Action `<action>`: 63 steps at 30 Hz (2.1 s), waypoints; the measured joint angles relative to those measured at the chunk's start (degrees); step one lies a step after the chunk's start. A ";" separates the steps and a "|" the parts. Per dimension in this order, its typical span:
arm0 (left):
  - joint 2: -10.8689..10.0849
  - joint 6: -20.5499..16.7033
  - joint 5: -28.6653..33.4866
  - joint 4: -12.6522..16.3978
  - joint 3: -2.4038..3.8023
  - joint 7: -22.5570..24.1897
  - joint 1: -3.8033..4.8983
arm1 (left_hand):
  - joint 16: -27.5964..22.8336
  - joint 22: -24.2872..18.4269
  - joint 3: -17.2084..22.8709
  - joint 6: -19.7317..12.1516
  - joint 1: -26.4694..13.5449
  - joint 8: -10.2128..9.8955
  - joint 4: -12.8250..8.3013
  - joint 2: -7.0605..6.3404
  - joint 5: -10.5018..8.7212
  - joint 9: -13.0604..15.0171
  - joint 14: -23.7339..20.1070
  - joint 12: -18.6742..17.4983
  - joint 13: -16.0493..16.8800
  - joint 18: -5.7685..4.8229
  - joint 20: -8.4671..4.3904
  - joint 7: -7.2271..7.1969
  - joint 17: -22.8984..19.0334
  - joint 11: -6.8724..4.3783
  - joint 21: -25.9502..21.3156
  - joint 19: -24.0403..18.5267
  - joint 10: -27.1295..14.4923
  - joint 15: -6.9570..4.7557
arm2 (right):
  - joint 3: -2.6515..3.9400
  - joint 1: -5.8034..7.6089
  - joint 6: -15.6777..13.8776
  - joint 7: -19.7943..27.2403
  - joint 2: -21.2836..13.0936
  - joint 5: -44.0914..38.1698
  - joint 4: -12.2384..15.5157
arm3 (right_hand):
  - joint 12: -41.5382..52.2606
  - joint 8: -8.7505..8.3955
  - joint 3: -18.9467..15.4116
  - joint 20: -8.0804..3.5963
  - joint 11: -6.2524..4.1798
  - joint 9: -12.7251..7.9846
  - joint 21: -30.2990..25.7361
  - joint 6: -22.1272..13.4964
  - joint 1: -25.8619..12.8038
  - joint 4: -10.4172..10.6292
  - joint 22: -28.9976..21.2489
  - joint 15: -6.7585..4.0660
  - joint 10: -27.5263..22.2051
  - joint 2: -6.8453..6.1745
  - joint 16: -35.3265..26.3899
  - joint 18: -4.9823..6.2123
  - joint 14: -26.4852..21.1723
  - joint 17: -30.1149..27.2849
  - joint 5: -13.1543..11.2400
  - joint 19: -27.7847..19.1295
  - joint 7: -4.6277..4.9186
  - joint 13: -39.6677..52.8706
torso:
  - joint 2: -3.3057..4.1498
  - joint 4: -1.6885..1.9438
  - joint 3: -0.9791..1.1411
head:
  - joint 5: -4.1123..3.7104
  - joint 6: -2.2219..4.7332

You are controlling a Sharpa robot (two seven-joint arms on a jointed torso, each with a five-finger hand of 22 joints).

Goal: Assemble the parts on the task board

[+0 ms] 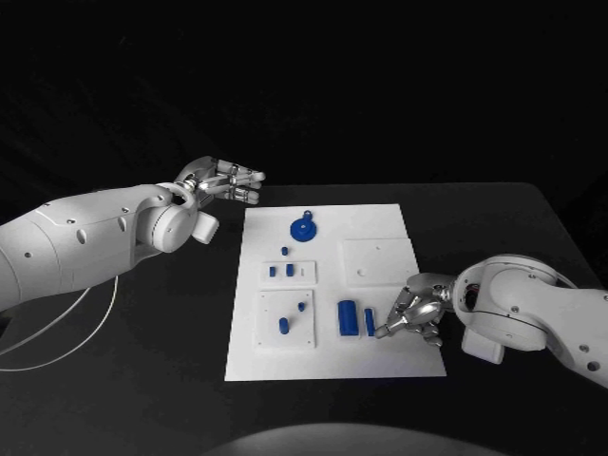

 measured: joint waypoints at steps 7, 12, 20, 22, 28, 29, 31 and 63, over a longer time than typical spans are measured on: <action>0.64 -0.03 0.50 -2.27 0.00 0.23 0.00 | 0.00 -0.06 -0.16 0.00 -0.26 0.00 -0.16 -0.26 0.00 0.00 -0.70 0.00 0.00 0.01 0.16 0.00 -0.36 0.00 -0.23 -0.56 0.00 0.09 | 2.15 2.66 -0.06 2.56 0.44 1.29 -4.86 | -0.71 0.19 -1.21 0.00 0.25 -0.95 -2.86 -0.01 0.62 0.90 0.00 0.13 -0.56 0.62 -1.59 0.91 -0.32 -1.09 -0.67 0.00 0.01 -1.90 | -0.38 -0.28 -0.17 | -0.44 2.16; 1.69 -0.03 0.77 -4.08 0.04 0.35 0.00 | 0.00 -0.06 -0.18 0.08 -0.79 0.00 -0.31 -0.12 0.00 0.00 -0.70 0.00 0.00 0.01 0.21 -0.08 -0.56 -0.02 -0.23 -0.60 0.02 0.09 | 2.66 5.32 -2.65 7.07 2.13 3.03 -11.69 | -5.15 0.19 -1.74 0.11 0.10 -1.56 -13.20 -0.01 1.64 0.83 -3.54 0.23 -1.95 1.64 -7.41 0.90 -0.63 -4.68 -0.66 0.11 0.01 -7.49 | -1.13 -0.32 -0.37 | -0.81 4.20; 4.48 -2.73 2.19 -6.93 0.15 0.36 0.06 | 0.00 -0.06 0.18 0.51 -1.21 0.00 -0.98 0.80 -0.34 0.00 -0.76 0.00 0.00 0.02 0.10 -0.51 -1.02 -0.41 -0.23 -0.71 0.82 0.16 | 2.84 7.87 -13.37 21.03 7.72 9.53 -27.34 | -18.14 0.60 2.12 2.81 2.23 -13.58 -22.21 -2.67 4.49 -4.21 -15.79 2.78 -6.32 6.46 -22.77 0.89 -7.81 -14.42 -2.54 -5.06 1.49 -21.80 | -2.18 -0.35 -0.52 | -0.99 9.32; 5.08 -3.54 2.64 -7.53 0.17 0.35 0.06 | -0.21 -0.07 0.23 0.51 -1.20 0.00 -1.03 0.81 -0.44 0.00 -1.35 0.00 0.00 0.02 0.10 -0.51 -1.25 -0.25 -0.23 -0.71 0.66 0.32 | 2.84 7.96 -15.86 24.22 9.02 10.87 -30.21 | -25.19 0.29 3.80 4.40 3.67 -18.88 -22.18 -4.58 4.92 -5.03 -20.34 4.43 -7.76 6.90 -27.43 0.89 -11.68 -18.23 -2.73 -10.81 2.60 -28.85 | -2.37 -0.38 -0.51 | -1.01 9.98; 6.90 -4.72 4.60 -9.31 0.29 1.04 0.13 | -0.23 -1.07 0.63 0.38 -0.76 0.00 -1.60 1.23 -0.44 0.00 -5.50 0.00 0.00 0.02 1.87 -0.64 -2.55 0.83 -2.27 -2.53 -2.98 1.66 | 2.90 8.27 -23.90 37.41 13.51 19.29 -39.48 | -47.44 0.25 14.05 12.83 8.87 -39.16 -22.14 -6.22 2.89 -9.81 -51.87 11.40 -7.33 6.15 -48.45 2.15 -18.12 -48.89 -1.51 -27.61 4.63 -58.52 | -2.82 -0.44 -0.27 | -1.01 11.59; 7.05 -4.72 4.86 -9.44 0.30 1.27 0.13 | -0.23 -1.31 0.52 0.18 -0.76 0.00 -1.71 1.23 -0.44 0.00 -6.17 0.00 0.00 0.02 2.00 -0.85 -2.63 0.94 -2.68 -3.04 -3.70 1.85 | 2.94 8.27 -24.61 39.26 14.03 20.74 -40.47 | -47.82 0.25 14.76 14.01 9.08 -39.98 -22.30 -6.26 2.36 -10.20 -56.09 12.07 -9.12 6.36 -49.37 2.26 -19.49 -53.59 -1.50 -28.98 4.60 -58.97 | -2.85 -0.44 -0.20 | -1.02 11.80; 7.28 -4.65 5.32 -9.59 0.30 1.73 0.13 | -0.23 -1.78 0.63 0.05 -0.76 0.00 -1.90 1.22 -0.44 0.00 -7.42 0.00 0.00 0.03 2.40 -0.97 -2.71 1.00 -3.43 -3.63 -4.72 2.06 | 3.02 8.27 -25.61 42.40 14.78 23.33 -41.85 | -48.32 0.25 14.92 15.97 9.56 -40.62 -22.30 -7.30 1.77 -10.67 -63.02 12.62 -11.15 6.34 -50.11 2.99 -21.05 -60.42 -1.50 -31.02 4.15 -59.34 | -2.88 -0.43 -0.07 | -1.01 12.05; -0.86 -26.16 9.27 22.94 8.29 9.99 -11.84 | -3.59 -6.56 0.33 -58.27 -75.19 -3.33 -1.43 0.85 -4.34 -3.55 -70.17 -2.94 -3.33 -3.07 -4.50 -8.30 -6.34 -6.37 -9.27 -61.05 -66.80 -5.46 | -13.41 10.35 -48.50 60.51 7.77 50.60 -10.31 | -51.51 -3.09 4.59 6.85 2.25 -44.18 -26.09 -64.13 -65.92 0.20 -74.83 5.42 -71.24 4.83 -53.77 -1.80 -82.40 -65.32 -19.33 -83.64 -2.38 -62.59 | -7.70 3.02 -0.98 | -3.97 11.04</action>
